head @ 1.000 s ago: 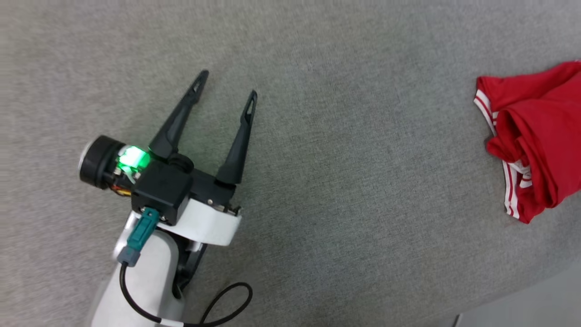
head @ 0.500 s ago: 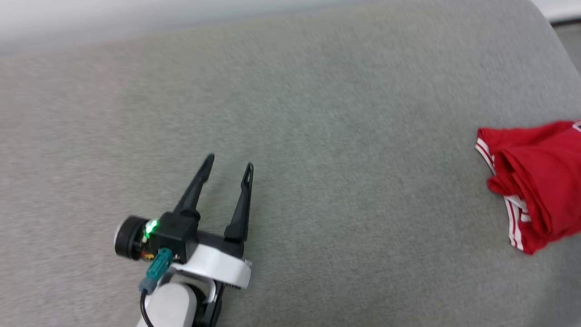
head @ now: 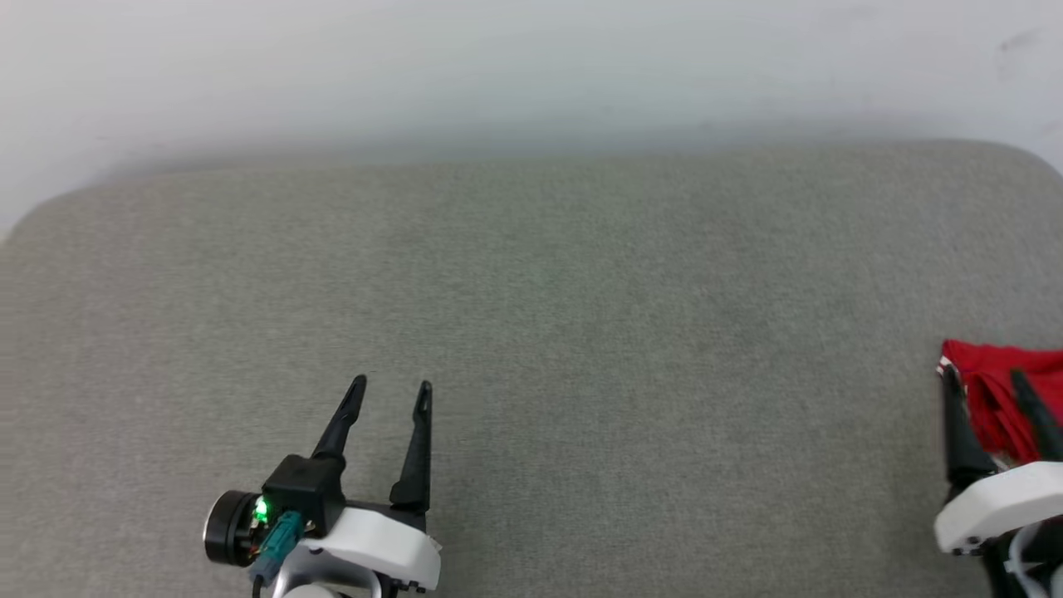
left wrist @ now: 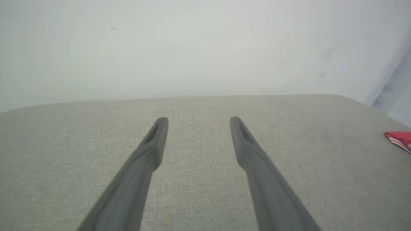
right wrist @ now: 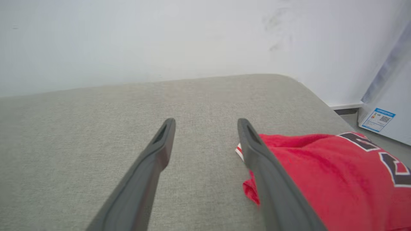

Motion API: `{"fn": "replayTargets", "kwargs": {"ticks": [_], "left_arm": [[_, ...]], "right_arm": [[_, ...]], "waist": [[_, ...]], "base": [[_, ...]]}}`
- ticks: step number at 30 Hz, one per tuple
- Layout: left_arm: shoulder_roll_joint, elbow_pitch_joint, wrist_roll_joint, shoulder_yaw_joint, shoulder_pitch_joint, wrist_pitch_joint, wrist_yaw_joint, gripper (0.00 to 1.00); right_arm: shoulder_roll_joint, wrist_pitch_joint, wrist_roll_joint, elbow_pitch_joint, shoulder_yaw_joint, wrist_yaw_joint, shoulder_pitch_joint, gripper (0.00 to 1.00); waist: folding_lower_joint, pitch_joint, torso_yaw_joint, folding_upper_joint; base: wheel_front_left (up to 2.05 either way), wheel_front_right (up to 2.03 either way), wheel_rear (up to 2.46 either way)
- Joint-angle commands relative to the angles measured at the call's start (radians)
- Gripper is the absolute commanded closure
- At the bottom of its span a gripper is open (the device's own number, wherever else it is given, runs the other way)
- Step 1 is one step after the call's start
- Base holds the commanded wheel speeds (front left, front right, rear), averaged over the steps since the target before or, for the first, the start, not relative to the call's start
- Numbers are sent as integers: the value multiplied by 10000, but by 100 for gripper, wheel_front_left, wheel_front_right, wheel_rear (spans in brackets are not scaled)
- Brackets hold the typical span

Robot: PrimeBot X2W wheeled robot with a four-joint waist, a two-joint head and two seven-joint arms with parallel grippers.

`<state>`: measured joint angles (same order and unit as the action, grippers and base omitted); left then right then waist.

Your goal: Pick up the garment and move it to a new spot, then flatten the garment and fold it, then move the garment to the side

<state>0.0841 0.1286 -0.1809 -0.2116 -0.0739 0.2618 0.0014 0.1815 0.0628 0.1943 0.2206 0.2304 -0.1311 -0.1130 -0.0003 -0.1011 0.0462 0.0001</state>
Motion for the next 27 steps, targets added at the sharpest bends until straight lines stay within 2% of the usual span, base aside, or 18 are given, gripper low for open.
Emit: {"fn": "replayTargets", "kwargs": {"ticks": [1,6,11,19,27], "left_arm": [[16,57,-29,167,186,30,49,0],[143,145,16,662,506,31,137,0],[194,142,107,1002,907,32,108,0],[158,176,307,1112,1334,33,76,0],[110,313,432,1088,1284,33,-18,0]], "right_arm": [[-189,94,68,-281,-317,9,295,0],[-631,211,-68,-1111,-1153,9,830,0],[-976,109,-213,-1963,-1521,7,1575,0],[-1181,-127,-313,-2792,-1650,7,2348,0],[-1238,-249,-329,-2935,-1701,7,2368,0]], "waist": [[3,422,-405,-1],[3,770,-509,-1],[3,1145,-463,-1],[3,1365,-306,-1],[3,1363,-329,-1]], "base": [[0,0,0],[0,0,0],[0,0,0],[0,0,0],[0,0,0]]}}
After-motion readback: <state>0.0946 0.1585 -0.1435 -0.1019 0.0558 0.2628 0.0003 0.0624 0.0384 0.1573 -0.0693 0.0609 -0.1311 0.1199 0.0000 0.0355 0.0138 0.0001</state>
